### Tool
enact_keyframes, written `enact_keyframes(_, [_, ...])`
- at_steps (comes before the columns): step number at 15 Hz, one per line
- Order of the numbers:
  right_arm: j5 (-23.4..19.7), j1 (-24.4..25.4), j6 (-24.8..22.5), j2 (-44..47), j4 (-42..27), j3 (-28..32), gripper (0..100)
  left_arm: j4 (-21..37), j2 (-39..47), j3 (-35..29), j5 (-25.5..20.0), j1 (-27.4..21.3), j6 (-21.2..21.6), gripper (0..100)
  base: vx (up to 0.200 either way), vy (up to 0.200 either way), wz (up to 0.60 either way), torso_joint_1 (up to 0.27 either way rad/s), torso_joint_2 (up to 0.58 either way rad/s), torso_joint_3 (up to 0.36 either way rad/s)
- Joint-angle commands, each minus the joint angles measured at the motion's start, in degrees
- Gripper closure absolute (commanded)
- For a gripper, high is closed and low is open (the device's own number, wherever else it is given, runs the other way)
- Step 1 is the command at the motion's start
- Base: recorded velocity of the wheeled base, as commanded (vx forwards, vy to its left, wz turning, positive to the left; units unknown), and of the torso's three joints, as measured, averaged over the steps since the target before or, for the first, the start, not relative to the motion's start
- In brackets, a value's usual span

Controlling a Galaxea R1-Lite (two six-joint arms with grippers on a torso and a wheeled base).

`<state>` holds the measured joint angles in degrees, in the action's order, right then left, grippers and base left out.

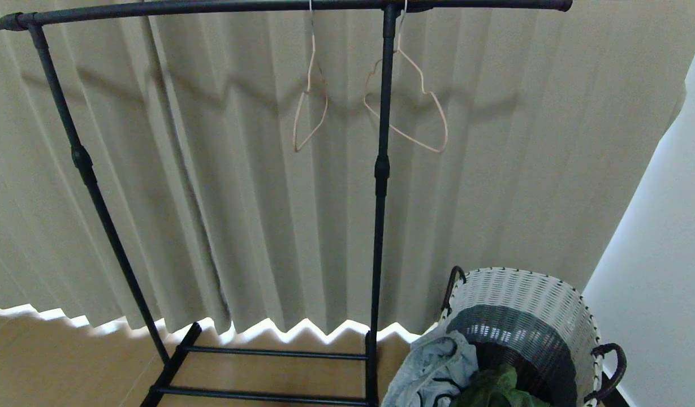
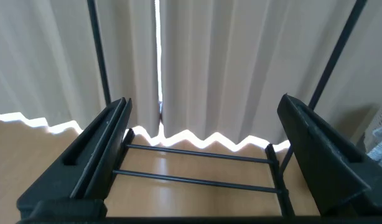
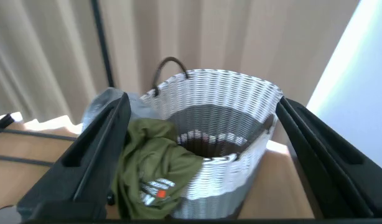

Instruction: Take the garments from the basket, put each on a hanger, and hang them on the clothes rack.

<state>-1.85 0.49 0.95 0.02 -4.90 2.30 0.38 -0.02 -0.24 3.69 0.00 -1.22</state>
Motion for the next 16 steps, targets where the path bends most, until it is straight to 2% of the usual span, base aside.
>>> enact_keyframes(1, [0.01, 0.04, -0.16, -0.02, -0.11, -0.02, 0, -0.03, 0.02, -0.02, 0.00, 0.09, -0.10, 0, 0.000, 0.000, 0.00, 0.000, 0.00, 0.000])
enact_keyframes(6, [0.01, 0.04, -0.16, -0.02, -0.11, -0.02, 0, -0.03, 0.02, -0.02, 0.09, 0.09, -0.45, 0, 0.000, 0.000, 0.00, 0.000, 0.00, 0.000])
enact_keyframes(15, [0.01, 0.04, -0.16, -0.02, -0.11, -0.02, 0, -0.03, 0.02, -0.02, 0.00, 0.09, -0.63, 0, 0.000, 0.200, 0.00, 0.005, 0.00, 0.003])
enact_keyframes(16, [-0.08, 0.04, -0.25, -0.02, -0.20, -0.02, 0, -0.03, 0.02, -0.02, 0.00, 0.09, -0.54, 0, 0.000, 0.000, 0.00, 0.000, 0.00, 0.000])
